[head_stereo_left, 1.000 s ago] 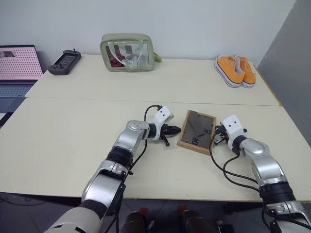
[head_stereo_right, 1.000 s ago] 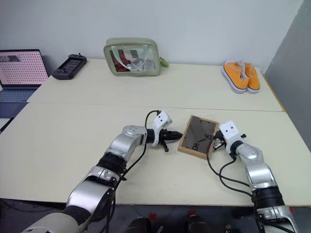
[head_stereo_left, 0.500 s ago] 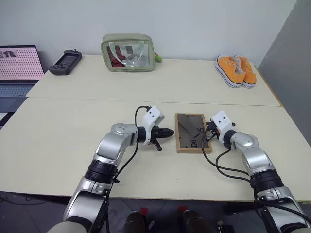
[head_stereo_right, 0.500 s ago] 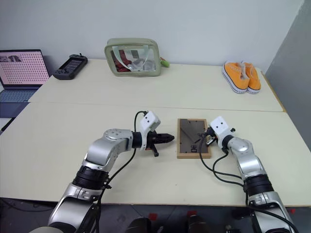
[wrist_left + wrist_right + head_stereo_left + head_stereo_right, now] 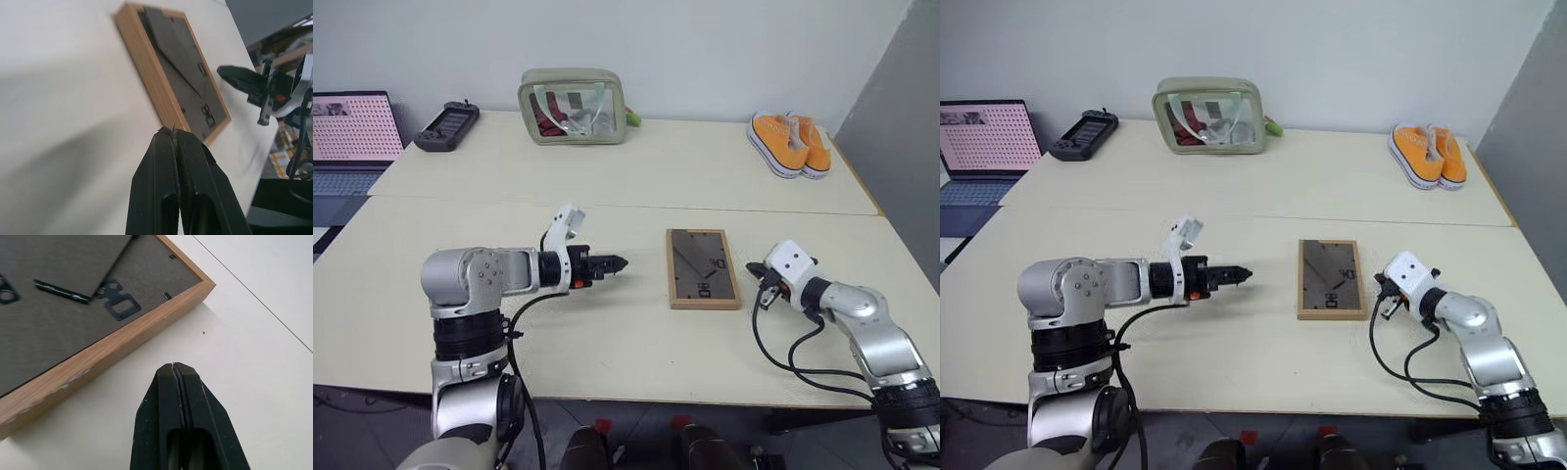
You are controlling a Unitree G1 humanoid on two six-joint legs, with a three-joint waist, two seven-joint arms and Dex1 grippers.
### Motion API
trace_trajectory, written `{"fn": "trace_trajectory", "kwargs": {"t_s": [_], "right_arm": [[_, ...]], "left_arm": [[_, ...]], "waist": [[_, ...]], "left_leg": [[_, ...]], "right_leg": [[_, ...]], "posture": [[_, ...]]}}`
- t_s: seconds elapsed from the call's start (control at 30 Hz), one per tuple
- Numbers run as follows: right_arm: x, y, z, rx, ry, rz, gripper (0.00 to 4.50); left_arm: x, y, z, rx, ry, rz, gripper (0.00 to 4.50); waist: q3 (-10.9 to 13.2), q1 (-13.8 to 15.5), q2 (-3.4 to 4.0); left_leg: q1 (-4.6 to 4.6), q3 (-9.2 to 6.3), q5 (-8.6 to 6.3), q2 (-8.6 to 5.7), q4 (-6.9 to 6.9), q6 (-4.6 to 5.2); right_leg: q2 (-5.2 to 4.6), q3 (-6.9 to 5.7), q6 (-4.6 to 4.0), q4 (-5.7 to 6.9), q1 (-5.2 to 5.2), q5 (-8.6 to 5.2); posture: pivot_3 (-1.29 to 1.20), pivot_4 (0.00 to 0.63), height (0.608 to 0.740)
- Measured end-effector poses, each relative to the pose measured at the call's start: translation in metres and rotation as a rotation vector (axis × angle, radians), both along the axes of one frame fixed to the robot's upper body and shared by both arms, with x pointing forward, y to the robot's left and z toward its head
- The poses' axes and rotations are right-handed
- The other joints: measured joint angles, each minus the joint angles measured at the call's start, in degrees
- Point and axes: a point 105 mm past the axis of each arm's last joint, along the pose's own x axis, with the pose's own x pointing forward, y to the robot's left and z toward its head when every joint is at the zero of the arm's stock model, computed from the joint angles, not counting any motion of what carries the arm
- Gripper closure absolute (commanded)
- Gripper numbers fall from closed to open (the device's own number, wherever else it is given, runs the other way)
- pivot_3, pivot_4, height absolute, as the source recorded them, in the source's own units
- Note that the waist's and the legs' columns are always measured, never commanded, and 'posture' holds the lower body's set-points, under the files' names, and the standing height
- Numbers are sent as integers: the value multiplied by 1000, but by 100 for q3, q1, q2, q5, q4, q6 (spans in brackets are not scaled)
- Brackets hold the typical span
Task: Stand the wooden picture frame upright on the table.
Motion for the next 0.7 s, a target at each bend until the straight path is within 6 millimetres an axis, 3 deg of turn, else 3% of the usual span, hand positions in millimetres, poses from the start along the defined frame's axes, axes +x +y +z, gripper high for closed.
{"fn": "trace_trajectory", "kwargs": {"t_s": [0.07,0.23,0.27,0.7], "right_arm": [[-4,5,4,10,-2,12,4500],[-6,11,10,19,-9,19,4500],[-6,11,9,23,-6,16,4500],[-11,8,1,31,17,-13,4500]], "left_arm": [[-8,-4,-10,18,35,-33,4387],[-13,-9,-10,24,56,-79,4387],[-13,-8,-11,30,67,-76,4038],[-6,-14,-5,20,119,-86,1429]], "waist": [[0,-2,0],[0,10,0],[0,10,0],[0,9,0]], "left_leg": [[1,0,0,1,0,0],[3,0,0,-2,1,0],[3,0,0,-3,0,0],[4,0,0,-4,0,0]], "right_leg": [[0,0,0,0,0,0],[-1,-1,0,-4,6,0],[-2,0,0,-4,6,0],[-2,-1,-1,-5,6,-1]], "posture": [[0,150,740],[0,150,740],[0,150,740],[0,150,740]]}}
